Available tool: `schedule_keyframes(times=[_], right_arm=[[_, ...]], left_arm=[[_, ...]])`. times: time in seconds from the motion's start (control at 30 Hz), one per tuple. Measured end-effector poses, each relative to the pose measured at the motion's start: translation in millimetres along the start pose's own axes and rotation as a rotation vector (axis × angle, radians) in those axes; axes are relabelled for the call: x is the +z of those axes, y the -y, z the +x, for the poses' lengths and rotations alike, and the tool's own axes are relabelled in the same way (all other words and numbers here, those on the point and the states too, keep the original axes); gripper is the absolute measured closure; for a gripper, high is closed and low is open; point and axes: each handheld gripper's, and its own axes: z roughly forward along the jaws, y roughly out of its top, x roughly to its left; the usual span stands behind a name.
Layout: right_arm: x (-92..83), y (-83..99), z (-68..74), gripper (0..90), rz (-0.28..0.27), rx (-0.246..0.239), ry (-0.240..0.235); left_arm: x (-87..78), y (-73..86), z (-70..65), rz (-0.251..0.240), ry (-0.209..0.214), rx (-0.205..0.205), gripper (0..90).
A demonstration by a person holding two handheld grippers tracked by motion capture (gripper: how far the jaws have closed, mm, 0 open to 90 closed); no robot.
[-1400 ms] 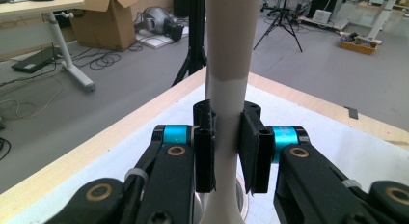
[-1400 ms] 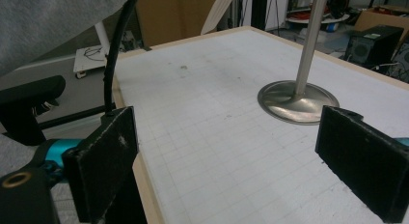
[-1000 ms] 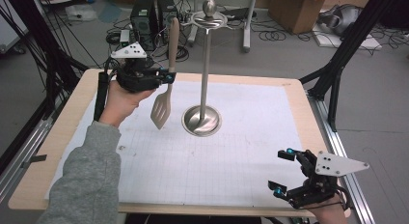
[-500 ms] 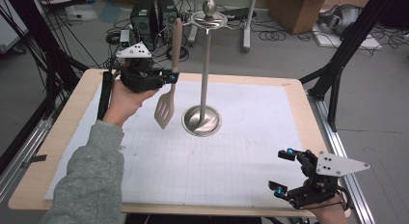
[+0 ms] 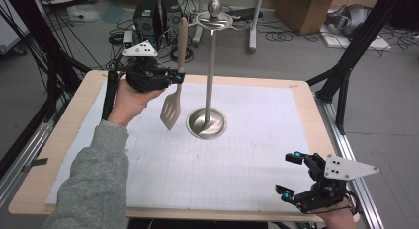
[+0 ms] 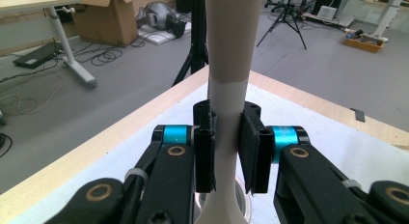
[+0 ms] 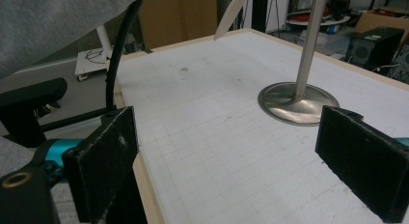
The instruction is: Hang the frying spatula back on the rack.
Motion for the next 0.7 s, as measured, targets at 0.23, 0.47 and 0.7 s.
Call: schedule_keyframes(times=[0.23, 0.47, 0.7], right_arm=[[-0.8, 0.9, -1.2, 7.0, -0.001, 0.005, 0.002], [0.3, 1.4, -1.1, 7.0, 0.003, 0.010, 0.001], [0.4, 1.9, -1.8, 7.0, 0.004, 0.009, 0.002]], left_arm=[[1.0, 0.8, 2.5, 0.007, -0.002, -0.004, 77.5], [1.6, 1.4, 3.4, 0.015, 0.007, -0.006, 77.5], [4.4, 1.5, 2.3, 0.018, 0.022, -0.002, 77.5]])
